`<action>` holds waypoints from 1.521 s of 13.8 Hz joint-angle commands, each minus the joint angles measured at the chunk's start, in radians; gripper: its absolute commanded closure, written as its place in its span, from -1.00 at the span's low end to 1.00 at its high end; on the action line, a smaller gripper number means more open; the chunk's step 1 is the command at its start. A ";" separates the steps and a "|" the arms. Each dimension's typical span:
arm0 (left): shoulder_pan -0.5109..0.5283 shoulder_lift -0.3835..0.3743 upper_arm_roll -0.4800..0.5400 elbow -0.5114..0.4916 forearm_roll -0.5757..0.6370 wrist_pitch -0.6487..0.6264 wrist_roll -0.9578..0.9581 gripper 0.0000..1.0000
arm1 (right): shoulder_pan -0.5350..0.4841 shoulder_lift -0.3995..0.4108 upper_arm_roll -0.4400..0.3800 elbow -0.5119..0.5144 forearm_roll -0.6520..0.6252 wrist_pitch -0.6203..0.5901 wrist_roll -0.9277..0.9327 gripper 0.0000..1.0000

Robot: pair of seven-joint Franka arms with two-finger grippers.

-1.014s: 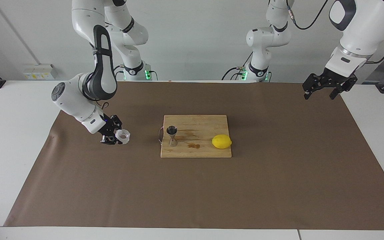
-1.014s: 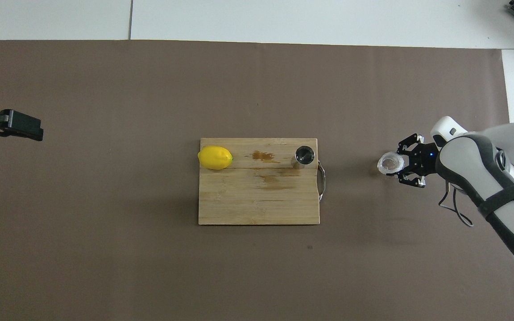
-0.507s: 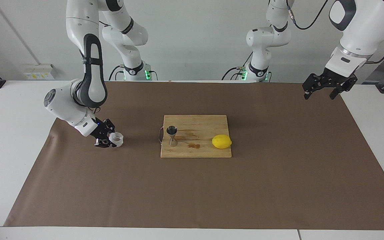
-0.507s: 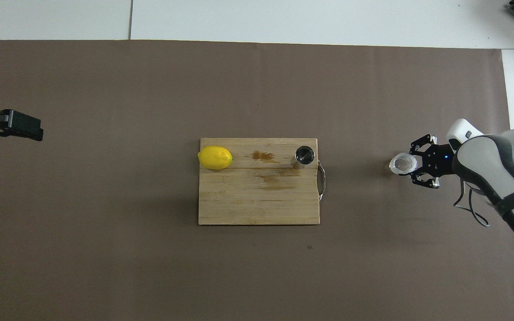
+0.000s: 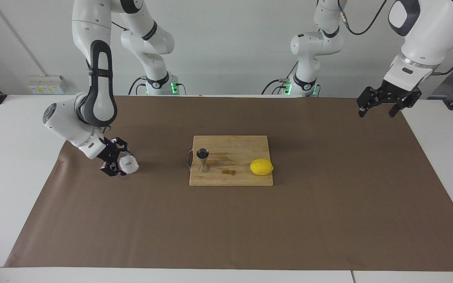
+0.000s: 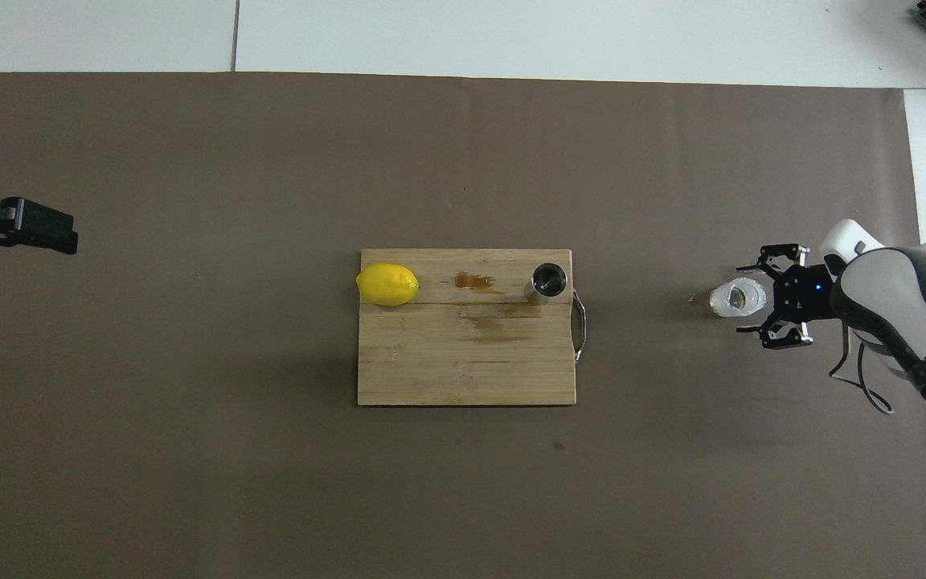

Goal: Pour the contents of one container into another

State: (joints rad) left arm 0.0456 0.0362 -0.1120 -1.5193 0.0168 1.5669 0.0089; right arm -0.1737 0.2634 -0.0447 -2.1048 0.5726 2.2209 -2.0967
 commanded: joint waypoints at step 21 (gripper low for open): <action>0.005 -0.030 0.000 -0.033 -0.005 0.004 0.000 -1.00 | 0.168 -0.265 0.028 0.396 -0.502 -0.360 2.090 -1.00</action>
State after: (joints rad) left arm 0.0456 0.0362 -0.1120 -1.5193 0.0168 1.5669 0.0089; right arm 0.0023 -0.0185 -0.0206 -1.7876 0.0909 1.9654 -0.1400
